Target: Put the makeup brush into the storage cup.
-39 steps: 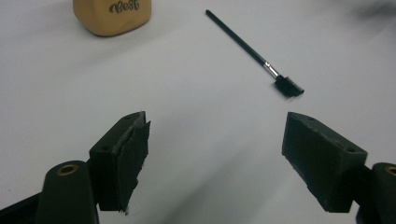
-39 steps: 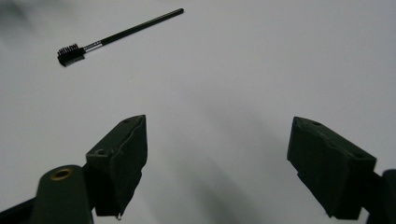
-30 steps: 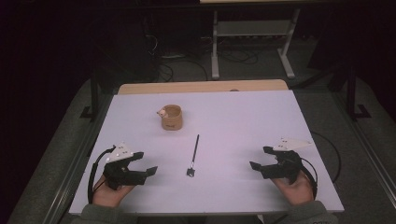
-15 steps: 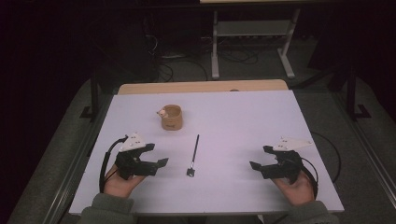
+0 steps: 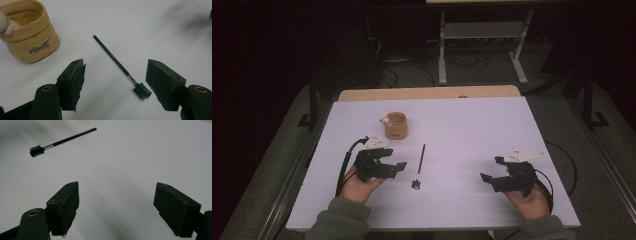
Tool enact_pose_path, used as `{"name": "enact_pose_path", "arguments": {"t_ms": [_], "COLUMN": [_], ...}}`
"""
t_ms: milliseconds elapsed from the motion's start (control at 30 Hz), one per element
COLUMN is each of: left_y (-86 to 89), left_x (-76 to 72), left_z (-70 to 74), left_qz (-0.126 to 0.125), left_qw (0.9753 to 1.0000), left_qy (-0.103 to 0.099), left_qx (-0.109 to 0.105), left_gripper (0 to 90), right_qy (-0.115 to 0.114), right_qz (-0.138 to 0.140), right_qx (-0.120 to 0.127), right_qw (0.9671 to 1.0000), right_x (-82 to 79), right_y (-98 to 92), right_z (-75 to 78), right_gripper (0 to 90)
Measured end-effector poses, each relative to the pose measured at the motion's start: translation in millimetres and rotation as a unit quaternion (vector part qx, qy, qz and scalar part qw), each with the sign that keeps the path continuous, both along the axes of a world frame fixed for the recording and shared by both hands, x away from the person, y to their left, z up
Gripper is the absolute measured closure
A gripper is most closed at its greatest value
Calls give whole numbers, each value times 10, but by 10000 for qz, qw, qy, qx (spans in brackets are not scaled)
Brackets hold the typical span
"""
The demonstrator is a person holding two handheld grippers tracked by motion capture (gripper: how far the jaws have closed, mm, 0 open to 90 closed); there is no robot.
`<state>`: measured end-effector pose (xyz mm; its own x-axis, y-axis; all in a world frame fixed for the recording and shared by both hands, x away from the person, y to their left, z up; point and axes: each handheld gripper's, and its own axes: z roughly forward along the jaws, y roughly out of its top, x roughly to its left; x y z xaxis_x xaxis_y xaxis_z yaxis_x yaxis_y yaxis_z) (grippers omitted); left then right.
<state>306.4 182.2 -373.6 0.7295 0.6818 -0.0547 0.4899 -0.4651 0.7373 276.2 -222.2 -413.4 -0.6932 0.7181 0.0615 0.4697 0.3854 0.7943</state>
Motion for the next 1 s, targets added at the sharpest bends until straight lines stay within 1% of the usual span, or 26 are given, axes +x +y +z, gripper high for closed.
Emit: {"name": "enact_pose_path", "arguments": {"t_ms": [100, 200, 233, 333, 367, 433, 467, 500, 600, 633, 667, 733, 767, 800, 833, 867, 933, 967, 1000], "left_y": [-92, -176, -203, -285, -308, -367, -381, -412, -484, -499, -521, -556, -569, -583, -607, -623, -654, -668, -679], "left_x": [47, 79, 94, 136, 143, 169, 183, 189, 228, 237, 246, 266, 270, 281, 278, 285, 295, 299, 307], "left_z": [-22, -47, -58, -95, -109, -143, -151, -174, -238, -253, -278, -319, -330, -345, -363, -378, -402, -412, -421], "left_qz": [-41, -12, -11, -8, 12, 5, -45, -10, -69, -80, -67, -95, -101, -151, -101, -110, -91, -70, -74], "left_qw": [9999, 9998, 9997, 9993, 9992, 9987, 9984, 9982, 9967, 9966, 9962, 9957, 9952, 9946, 9942, 9939, 9930, 9923, 9918], "left_qy": [81, 179, 225, 334, 353, 429, 436, 485, 626, 630, 688, 747, 774, 765, 825, 849, 895, 953, 955], "left_qx": [96, 107, 80, 167, 166, 280, 366, 353, 506, 522, 531, 548, 597, 687, 678, 700, 765, 794, 845], "left_gripper": [331, 349, 373, 397, 404, 409, 414, 426, 446, 455, 474, 486, 510, 510, 521, 538, 565, 572, 572], "right_qy": [14, 30, 28, 22, 26, 39, 32, 34, 38, 64, 40, 41, 60, 60, 59, 75, 84, 73, 73], "right_qz": [-23, -12, -8, -1, -6, -15, -18, -18, -11, -15, -14, -10, -15, -15, -12, -5, -14, -19, -19], "right_qx": [-1, 8, -1, 15, 20, 28, 17, 29, 19, 19, 4, 2, 26, 26, 18, -2, 3, 8, 8], "right_qw": [10000, 10000, 10000, 10000, 10000, 10000, 10000, 10000, 10000, 10000, 10000, 10000, 10000, 10000, 10000, 10000, 10000, 10000, 10000], "right_x": [-2, 2, 5, 4, 4, 4, 6, 9, 11, 9, 12, 13, 14, 14, 15, 17, 17, 20, 20], "right_y": [-6, 0, 4, 2, 0, -1, -3, -3, -3, 0, 0, 0, 4, 4, 4, 6, 8, 11, 11], "right_z": [3, -4, -7, -7, -7, -6, -8, -11, -15, -18, -21, -22, -28, -28, -29, -33, -34, -38, -38], "right_gripper": [196, 196, 196, 198, 198, 198, 198, 198, 197, 197, 197, 197, 197, 197, 197, 197, 197, 197, 197]}}
